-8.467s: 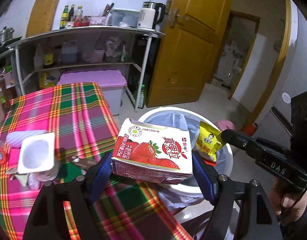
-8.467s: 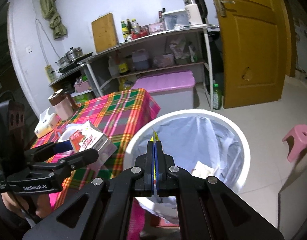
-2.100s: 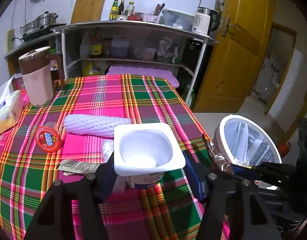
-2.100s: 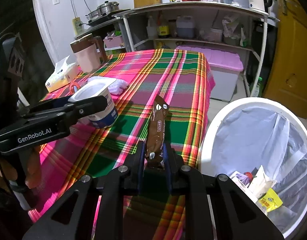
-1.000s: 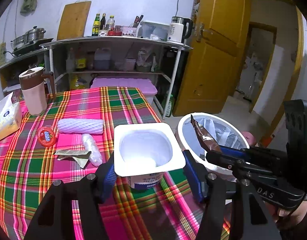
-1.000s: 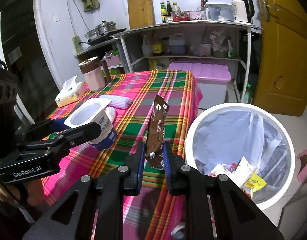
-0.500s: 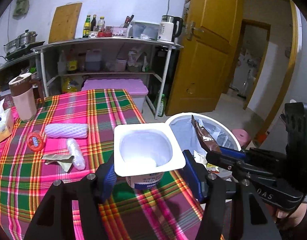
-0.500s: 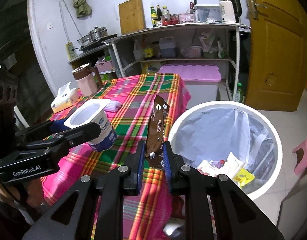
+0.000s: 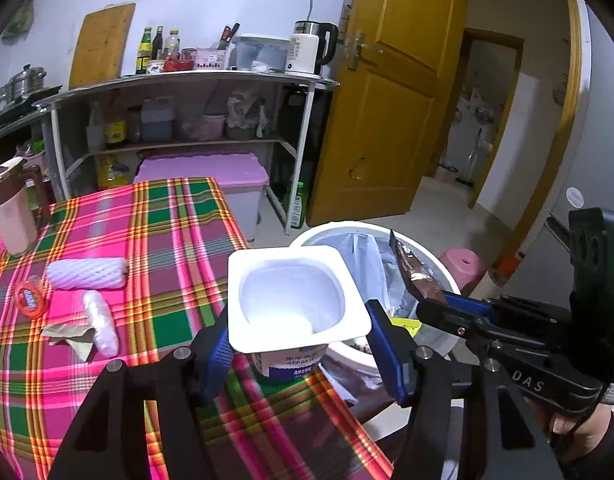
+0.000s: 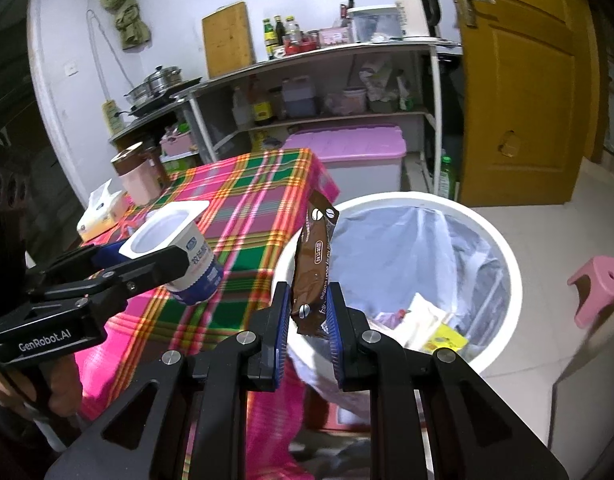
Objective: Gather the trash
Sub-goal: 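Carry the chocolate bar and yogurt cup over the bin and open both tools, then move both open tools back from the bin toward the table, then grasp the white-and-green wrapper strip with the left tool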
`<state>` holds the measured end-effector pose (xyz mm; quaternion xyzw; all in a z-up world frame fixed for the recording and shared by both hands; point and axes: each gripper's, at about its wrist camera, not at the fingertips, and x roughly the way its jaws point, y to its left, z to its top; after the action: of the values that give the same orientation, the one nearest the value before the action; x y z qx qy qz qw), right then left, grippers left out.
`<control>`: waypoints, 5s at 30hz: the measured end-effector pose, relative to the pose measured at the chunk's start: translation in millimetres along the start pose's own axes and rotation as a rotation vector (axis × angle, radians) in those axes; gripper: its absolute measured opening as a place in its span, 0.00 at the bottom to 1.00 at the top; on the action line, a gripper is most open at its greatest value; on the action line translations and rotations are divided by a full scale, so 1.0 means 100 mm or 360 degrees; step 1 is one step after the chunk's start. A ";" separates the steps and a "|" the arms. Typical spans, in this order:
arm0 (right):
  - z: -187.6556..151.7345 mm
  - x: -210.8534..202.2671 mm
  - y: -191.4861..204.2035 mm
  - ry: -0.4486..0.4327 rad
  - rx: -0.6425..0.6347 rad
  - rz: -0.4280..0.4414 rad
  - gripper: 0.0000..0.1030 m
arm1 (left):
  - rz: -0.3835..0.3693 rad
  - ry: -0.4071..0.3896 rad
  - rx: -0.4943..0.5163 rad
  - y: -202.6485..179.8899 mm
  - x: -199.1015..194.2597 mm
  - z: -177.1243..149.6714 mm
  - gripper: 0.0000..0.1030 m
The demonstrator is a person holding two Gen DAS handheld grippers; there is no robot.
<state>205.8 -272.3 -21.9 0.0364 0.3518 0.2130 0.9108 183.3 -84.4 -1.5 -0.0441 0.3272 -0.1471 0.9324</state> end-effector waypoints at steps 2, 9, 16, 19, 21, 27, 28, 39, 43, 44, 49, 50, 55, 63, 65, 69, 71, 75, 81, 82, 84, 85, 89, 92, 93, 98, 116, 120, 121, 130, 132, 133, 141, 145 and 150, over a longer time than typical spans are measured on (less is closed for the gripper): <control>0.00 0.00 -0.07 0.0000 0.0019 -0.0021 0.18 | -0.0014 0.0007 0.0002 -0.03 0.05 0.02 0.60; 0.00 0.00 -0.25 0.0001 0.0072 -0.0070 0.18 | -0.0056 0.0024 0.0032 -0.14 0.21 0.10 0.60; -0.01 0.03 -0.41 0.0009 0.0120 -0.0106 0.18 | -0.0088 0.0049 0.0049 -0.24 0.37 0.14 0.60; -0.01 0.05 -0.47 0.0016 0.0140 -0.0112 0.18 | -0.0098 0.0066 0.0057 -0.28 0.46 0.16 0.60; -0.01 0.08 -0.50 0.0024 0.0149 -0.0116 0.18 | -0.0104 0.0078 0.0061 -0.30 0.52 0.16 0.60; -0.03 0.15 -0.60 0.0051 0.0173 -0.0123 0.18 | -0.0129 0.0109 0.0064 -0.35 0.68 0.18 0.60; -0.03 0.16 -0.62 0.0058 0.0179 -0.0126 0.18 | -0.0133 0.0114 0.0064 -0.35 0.70 0.19 0.60; -0.05 0.38 -0.79 0.0151 0.0244 -0.0132 0.19 | -0.0162 0.0210 0.0042 -0.36 1.03 0.20 0.60; -0.06 0.42 -0.81 0.0161 0.0242 -0.0146 0.22 | -0.0172 0.0221 0.0036 -0.36 1.06 0.19 0.60; -0.06 0.43 -0.81 0.0160 0.0242 -0.0146 0.24 | -0.0174 0.0221 0.0032 -0.35 1.06 0.19 0.60; -0.07 0.39 -0.80 0.0139 0.0243 -0.0142 0.38 | -0.0179 0.0217 0.0030 -0.34 1.04 0.20 0.60; -0.07 0.38 -0.79 0.0138 0.0243 -0.0144 0.38 | -0.0182 0.0212 0.0029 -0.33 1.02 0.20 0.60; -0.07 0.30 -0.74 0.0119 0.0236 -0.0144 0.38 | -0.0191 0.0189 0.0005 -0.29 0.94 0.21 0.60; -0.04 0.10 -0.56 0.0062 0.0199 -0.0120 0.38 | -0.0180 0.0140 -0.0026 -0.23 0.66 0.18 0.60; -0.04 0.06 -0.49 0.0051 0.0183 -0.0111 0.38 | -0.0170 0.0122 -0.0030 -0.22 0.57 0.16 0.60; -0.04 -0.02 -0.34 0.0038 0.0142 -0.0088 0.38 | -0.0149 0.0089 -0.0046 -0.18 0.39 0.12 0.60; -0.04 -0.04 -0.28 0.0035 0.0125 -0.0074 0.38 | -0.0140 0.0079 -0.0051 -0.16 0.32 0.10 0.60; -0.06 -0.10 -0.16 0.0028 0.0096 -0.0052 0.38 | -0.0123 0.0060 -0.0056 -0.13 0.17 0.05 0.60; -0.06 -0.16 -0.02 0.0013 0.0066 -0.0016 0.38 | -0.0086 0.0037 -0.0076 -0.06 -0.02 -0.02 0.60; -0.07 -0.17 0.01 0.0011 0.0057 -0.0010 0.38 | -0.0079 0.0036 -0.0080 -0.04 -0.04 -0.03 0.60; -0.07 -0.18 0.05 0.0008 0.0049 -0.0003 0.38 | -0.0067 0.0036 -0.0088 -0.01 -0.08 -0.05 0.60; -0.08 -0.19 0.06 0.0007 0.0045 0.0001 0.39 | -0.0060 0.0036 -0.0094 0.01 -0.10 -0.06 0.60; -0.08 -0.20 0.14 0.0004 0.0025 0.0015 0.39 | -0.0040 0.0041 -0.0114 0.08 -0.18 -0.12 0.61; -0.09 -0.21 0.21 0.0000 0.0005 0.0025 0.39 | -0.0025 0.0035 -0.0128 0.14 -0.23 -0.14 0.60; -0.10 -0.22 0.22 -0.0001 -0.0001 0.0028 0.39 | -0.0021 0.0030 -0.0130 0.16 -0.26 -0.16 0.60; -0.11 -0.21 0.33 -0.0004 -0.0018 0.0052 0.39 | 0.0015 -0.0001 -0.0140 0.24 -0.39 -0.21 0.60; -0.16 -0.01 0.86 0.0083 -0.0158 0.0213 0.39 | 0.0201 -0.0015 -0.0217 0.75 -0.73 -0.47 0.60; -0.14 0.06 0.98 0.0109 -0.0194 0.0247 0.39 | 0.0252 -0.0026 -0.0255 0.91 -0.79 -0.49 0.60; -0.13 0.08 1.00 0.0114 -0.0199 0.0253 0.39 | 0.0263 -0.0029 -0.0268 0.96 -0.80 -0.49 0.60; -0.01 0.33 1.18 0.0175 -0.0208 0.0294 0.39 | 0.0373 -0.0048 -0.0374 1.38 -0.84 -0.48 0.60; 0.01 0.39 1.22 0.0182 -0.0215 0.0304 0.39 | 0.0391 -0.0046 -0.0392 1.46 -0.83 -0.47 0.60; 0.02 0.42 1.25 0.0185 -0.0221 0.0309 0.39 | 0.0398 -0.0046 -0.0402 1.51 -0.83 -0.47 0.60; 0.07 0.64 1.36 0.0221 -0.0239 0.0323 0.39 | 0.0378 -0.0017 -0.0501 1.76 -0.66 -0.43 0.60; 0.08 0.71 1.34 0.0238 -0.0231 0.0319 0.39 | 0.0353 0.0016 -0.0572 1.84 -0.51 -0.37 0.60; 0.08 0.77 1.31 0.0255 -0.0225 0.0305 0.39 | 0.0315 0.0050 -0.0731 1.98 -0.32 -0.34 0.60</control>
<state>214.7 -121.3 -35.5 -0.0116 0.4025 0.3255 0.8555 187.2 114.9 -44.0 -0.2202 0.3692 0.0225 0.9026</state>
